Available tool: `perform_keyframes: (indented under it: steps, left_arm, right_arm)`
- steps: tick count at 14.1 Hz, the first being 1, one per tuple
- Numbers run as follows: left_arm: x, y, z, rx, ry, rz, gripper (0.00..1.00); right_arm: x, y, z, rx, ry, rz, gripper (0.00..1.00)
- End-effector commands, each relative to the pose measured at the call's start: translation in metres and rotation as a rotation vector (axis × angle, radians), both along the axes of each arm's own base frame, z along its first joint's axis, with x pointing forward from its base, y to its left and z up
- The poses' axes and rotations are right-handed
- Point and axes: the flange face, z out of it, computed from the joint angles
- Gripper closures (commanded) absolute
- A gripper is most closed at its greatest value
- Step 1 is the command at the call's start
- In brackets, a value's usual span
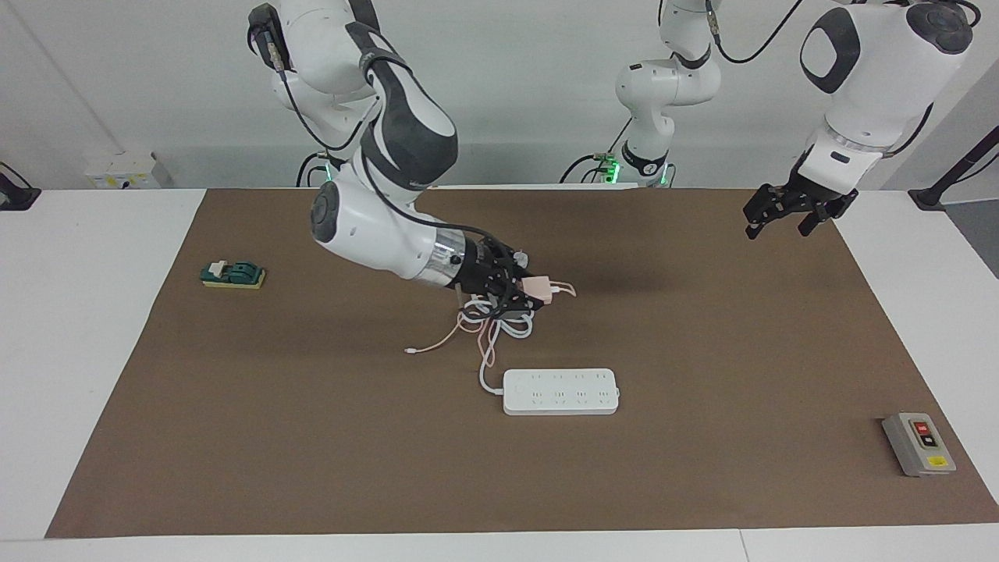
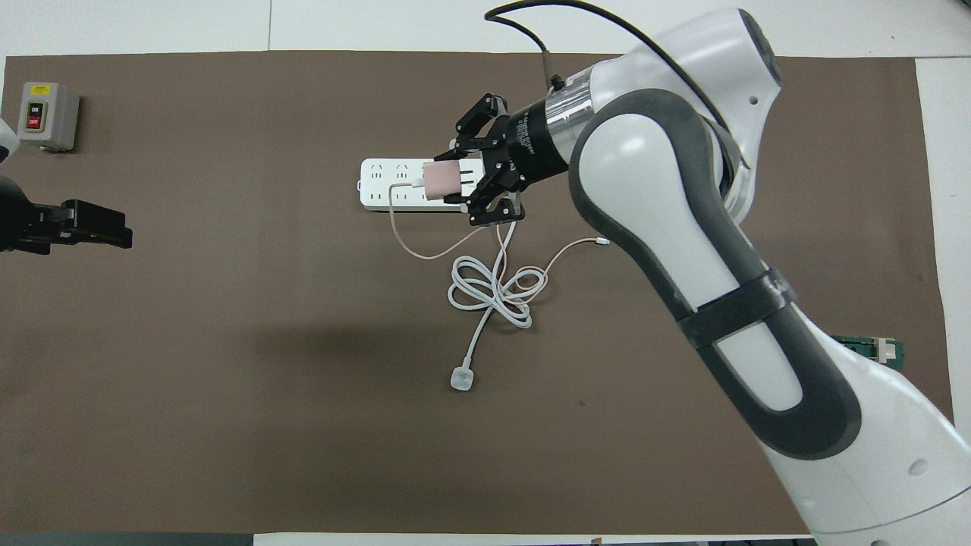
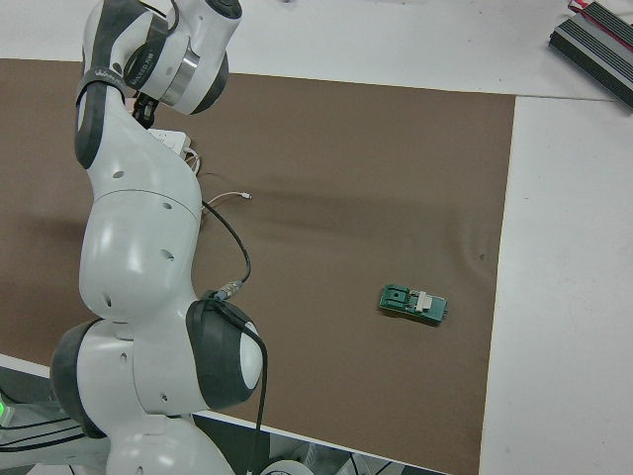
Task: Plug charger into power strip
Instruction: 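Lift the pink charger with the right gripper toward the power strip, then reach the left gripper toward the charger held by the right gripper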
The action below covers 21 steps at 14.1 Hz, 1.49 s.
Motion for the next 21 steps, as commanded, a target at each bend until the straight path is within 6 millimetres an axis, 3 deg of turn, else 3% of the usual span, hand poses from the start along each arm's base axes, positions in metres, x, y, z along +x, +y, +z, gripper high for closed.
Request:
perform_keyframes:
  steps: [1, 3, 4, 6, 7, 12, 18, 20, 21]
  left_arm:
    - [-0.011, -0.013, 0.005, -0.086, 0.023, 0.011, 0.00]
    - [-0.010, -0.022, 0.003, -0.268, -0.020, 0.045, 0.00]
    - [-0.005, -0.020, 0.004, -0.343, -0.038, 0.074, 0.00]
    - [0.007, 0.003, -0.014, -0.539, 0.000, 0.180, 0.00]
    - [0.016, 0.000, -0.024, -0.593, 0.010, 0.189, 0.00]
    - [0.058, -0.002, -0.076, -0.833, -0.096, -0.034, 0.00]
    - [0.081, -0.028, -0.123, -1.069, -0.117, -0.038, 0.00]
    - [0.077, -0.058, -0.131, -1.121, -0.081, -0.038, 0.00]
    - [0.078, -0.062, -0.133, -1.148, -0.078, -0.027, 0.00]
  right_arm:
    - [-0.004, 0.015, 0.006, 0.056, 0.011, -0.016, 1.00]
    - [-0.013, 0.032, 0.003, 0.054, 0.016, -0.001, 1.00]
    - [-0.011, 0.033, -0.002, 0.050, 0.007, -0.021, 1.00]
    - [-0.018, 0.048, -0.011, 0.044, 0.006, -0.013, 1.00]
    - [-0.020, 0.051, -0.014, 0.042, 0.005, -0.017, 1.00]
    - [-0.021, 0.049, -0.033, 0.018, 0.026, -0.014, 1.00]
    - [-0.018, 0.044, -0.038, 0.017, 0.050, -0.048, 1.00]
    - [-0.015, 0.040, -0.037, 0.022, 0.061, -0.063, 1.00]
    - [-0.015, 0.040, -0.039, 0.019, 0.065, -0.065, 1.00]
